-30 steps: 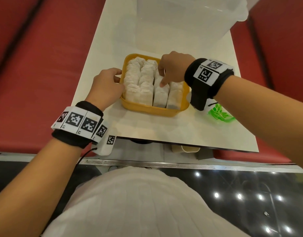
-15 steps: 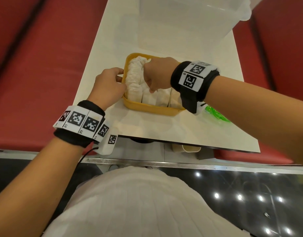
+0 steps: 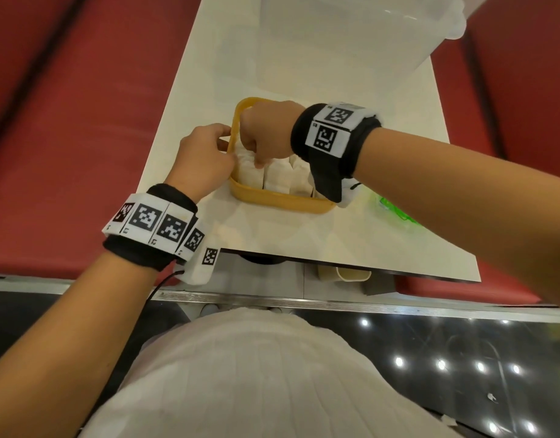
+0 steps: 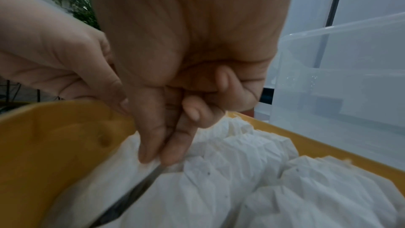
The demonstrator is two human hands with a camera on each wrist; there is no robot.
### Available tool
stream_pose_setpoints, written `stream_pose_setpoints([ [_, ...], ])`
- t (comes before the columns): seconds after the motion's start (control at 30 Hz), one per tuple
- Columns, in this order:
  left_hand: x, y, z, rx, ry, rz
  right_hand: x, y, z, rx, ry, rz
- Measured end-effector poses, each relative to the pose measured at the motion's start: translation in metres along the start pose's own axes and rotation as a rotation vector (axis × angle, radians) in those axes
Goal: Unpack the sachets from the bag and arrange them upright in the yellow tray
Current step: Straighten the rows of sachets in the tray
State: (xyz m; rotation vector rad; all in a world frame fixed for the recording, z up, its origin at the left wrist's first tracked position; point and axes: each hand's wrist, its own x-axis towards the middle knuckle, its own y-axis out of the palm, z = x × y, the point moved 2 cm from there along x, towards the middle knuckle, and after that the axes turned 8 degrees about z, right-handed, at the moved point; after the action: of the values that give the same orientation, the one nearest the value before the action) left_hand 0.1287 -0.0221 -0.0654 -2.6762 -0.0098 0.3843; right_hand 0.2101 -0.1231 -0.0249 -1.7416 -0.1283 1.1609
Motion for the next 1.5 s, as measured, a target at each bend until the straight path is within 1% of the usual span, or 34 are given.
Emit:
stream_pose_setpoints([
  [0.1,0.0,-0.001,0.001,-0.009,-0.005,-0.004,0.004,-0.002,-0.001,0.065,-0.004,-0.027],
  [0.23,0.001,-0.002,0.002,0.0,-0.005,-0.001,0.006,0.003,-0.007,0.156,0.006,-0.023],
  [0.37,0.002,-0.002,0.002,0.02,-0.008,-0.001,-0.006,-0.004,-0.024,0.291,0.055,-0.106],
  [0.47,0.002,-0.002,0.002,0.034,-0.001,-0.007,-0.019,-0.004,-0.035,0.237,0.101,-0.108],
  [0.57,0.001,-0.002,0.001,0.039,0.004,-0.005,-0.024,0.006,-0.032,0.108,0.162,-0.013],
  [0.67,0.0,-0.002,0.0,0.03,0.0,-0.001,-0.018,0.014,-0.026,0.06,0.144,0.048],
  [0.9,-0.003,-0.002,0.0,0.017,-0.005,0.004,-0.015,0.013,-0.028,0.139,0.132,-0.018],
  [0.97,-0.003,-0.002,0.0,0.014,-0.007,0.012,-0.02,0.011,-0.03,0.14,0.147,-0.032],
  [1.0,-0.003,-0.002,0.0,0.014,-0.007,0.017,-0.026,0.008,-0.034,0.161,0.16,-0.065],
  [1.07,-0.003,-0.002,0.001,0.012,-0.013,0.026,-0.045,-0.004,-0.046,0.273,0.188,-0.197],
  [1.17,-0.001,-0.002,0.003,0.003,-0.032,0.034,-0.089,-0.012,-0.072,0.481,0.251,-0.513],
  [1.23,0.0,-0.003,0.006,0.001,-0.05,0.035,-0.115,0.007,-0.089,0.66,0.328,-0.715],
  [1.3,0.0,-0.003,0.008,-0.006,-0.075,0.039,-0.129,0.041,-0.095,0.899,0.418,-0.855],
  [1.33,-0.001,-0.003,0.01,-0.01,-0.089,0.044,-0.132,0.061,-0.091,1.029,0.456,-0.87],
  [1.37,-0.002,-0.003,0.012,-0.017,-0.098,0.052,-0.132,0.08,-0.083,1.143,0.474,-0.839],
  [1.43,-0.006,0.0,0.015,-0.04,-0.115,0.079,-0.128,0.117,-0.057,1.296,0.496,-0.704],
  [1.5,-0.013,0.004,0.016,-0.073,-0.126,0.103,-0.12,0.144,-0.032,1.436,0.487,-0.623],
])
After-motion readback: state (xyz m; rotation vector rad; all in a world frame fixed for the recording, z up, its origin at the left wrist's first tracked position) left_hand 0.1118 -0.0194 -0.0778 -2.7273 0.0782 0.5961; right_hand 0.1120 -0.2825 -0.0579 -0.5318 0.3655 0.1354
